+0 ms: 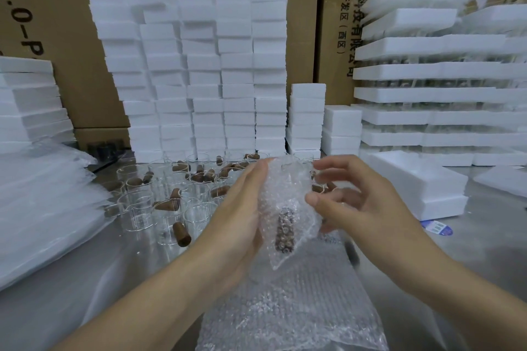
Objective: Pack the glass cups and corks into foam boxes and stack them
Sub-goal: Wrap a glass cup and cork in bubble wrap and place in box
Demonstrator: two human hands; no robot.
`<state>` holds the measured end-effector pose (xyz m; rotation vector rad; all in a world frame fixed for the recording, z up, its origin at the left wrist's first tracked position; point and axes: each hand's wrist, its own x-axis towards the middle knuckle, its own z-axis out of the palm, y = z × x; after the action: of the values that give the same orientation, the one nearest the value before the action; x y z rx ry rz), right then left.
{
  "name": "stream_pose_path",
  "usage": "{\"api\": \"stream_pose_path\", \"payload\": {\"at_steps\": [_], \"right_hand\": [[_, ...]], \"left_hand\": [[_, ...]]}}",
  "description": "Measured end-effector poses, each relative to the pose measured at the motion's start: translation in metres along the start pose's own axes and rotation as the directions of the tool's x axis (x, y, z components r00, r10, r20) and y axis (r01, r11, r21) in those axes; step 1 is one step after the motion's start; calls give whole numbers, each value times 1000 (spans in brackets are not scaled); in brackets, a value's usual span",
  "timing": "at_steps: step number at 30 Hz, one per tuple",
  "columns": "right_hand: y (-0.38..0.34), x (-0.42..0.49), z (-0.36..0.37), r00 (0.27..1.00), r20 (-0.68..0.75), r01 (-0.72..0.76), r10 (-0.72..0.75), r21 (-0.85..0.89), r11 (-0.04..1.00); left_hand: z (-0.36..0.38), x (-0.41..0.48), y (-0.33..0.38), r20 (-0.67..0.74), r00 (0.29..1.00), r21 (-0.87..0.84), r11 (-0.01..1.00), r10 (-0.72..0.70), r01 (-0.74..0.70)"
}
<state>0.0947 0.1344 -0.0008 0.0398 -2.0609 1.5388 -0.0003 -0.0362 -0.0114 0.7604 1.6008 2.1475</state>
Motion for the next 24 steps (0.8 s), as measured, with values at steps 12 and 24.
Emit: {"api": "stream_pose_path", "payload": {"at_steps": [12, 24], "right_hand": [[4, 7, -3, 986, -22, -159, 164, 151, 976], [-5, 5, -5, 905, 416, 10, 87, -226, 974]], "left_hand": [[0, -2, -1, 112, 983, 158, 974, 143, -160], [-6, 4, -4, 71, 997, -23, 1000, 21, -19]]}}
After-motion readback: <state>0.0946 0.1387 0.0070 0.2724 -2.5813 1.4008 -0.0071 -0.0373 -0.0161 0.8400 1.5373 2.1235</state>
